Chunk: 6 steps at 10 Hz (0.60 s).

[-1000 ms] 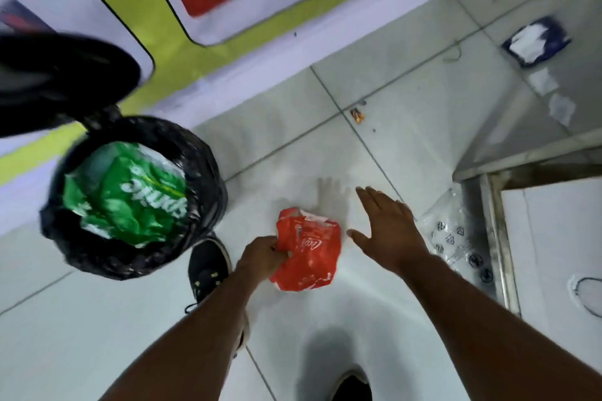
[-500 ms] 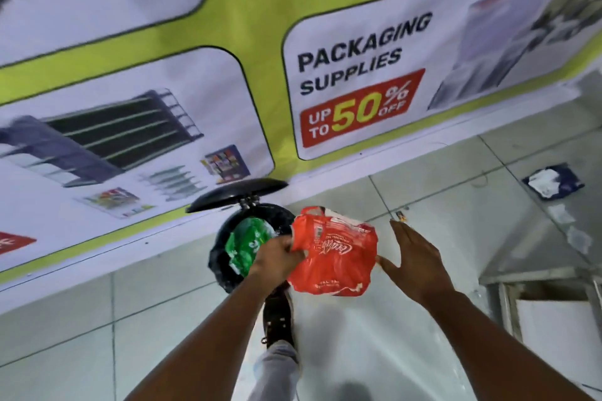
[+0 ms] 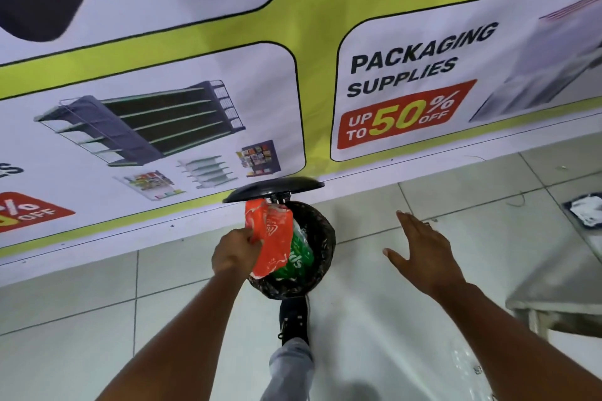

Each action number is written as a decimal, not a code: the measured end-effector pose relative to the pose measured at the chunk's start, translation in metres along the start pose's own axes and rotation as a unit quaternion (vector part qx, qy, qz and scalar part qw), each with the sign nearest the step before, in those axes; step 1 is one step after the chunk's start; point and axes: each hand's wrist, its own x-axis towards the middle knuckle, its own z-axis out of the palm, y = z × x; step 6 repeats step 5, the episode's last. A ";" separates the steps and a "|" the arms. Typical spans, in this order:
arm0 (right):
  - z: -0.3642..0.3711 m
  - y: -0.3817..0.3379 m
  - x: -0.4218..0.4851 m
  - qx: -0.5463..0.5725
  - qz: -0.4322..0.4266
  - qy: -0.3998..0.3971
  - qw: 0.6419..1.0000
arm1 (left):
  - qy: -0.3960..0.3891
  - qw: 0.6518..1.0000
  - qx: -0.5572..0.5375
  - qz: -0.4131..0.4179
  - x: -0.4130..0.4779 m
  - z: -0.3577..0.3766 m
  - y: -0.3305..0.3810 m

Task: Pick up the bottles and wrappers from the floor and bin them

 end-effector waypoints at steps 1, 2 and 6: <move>0.001 0.009 -0.005 -0.011 0.017 -0.009 1.000 | -0.025 0.999 0.018 0.007 0.003 0.015 0.012; -0.002 0.011 -0.004 0.004 0.033 0.009 0.999 | -0.025 0.998 0.049 0.034 -0.001 0.032 0.024; -0.039 -0.021 0.008 0.059 0.024 0.025 0.998 | 0.037 0.972 0.097 0.213 -0.020 0.003 0.049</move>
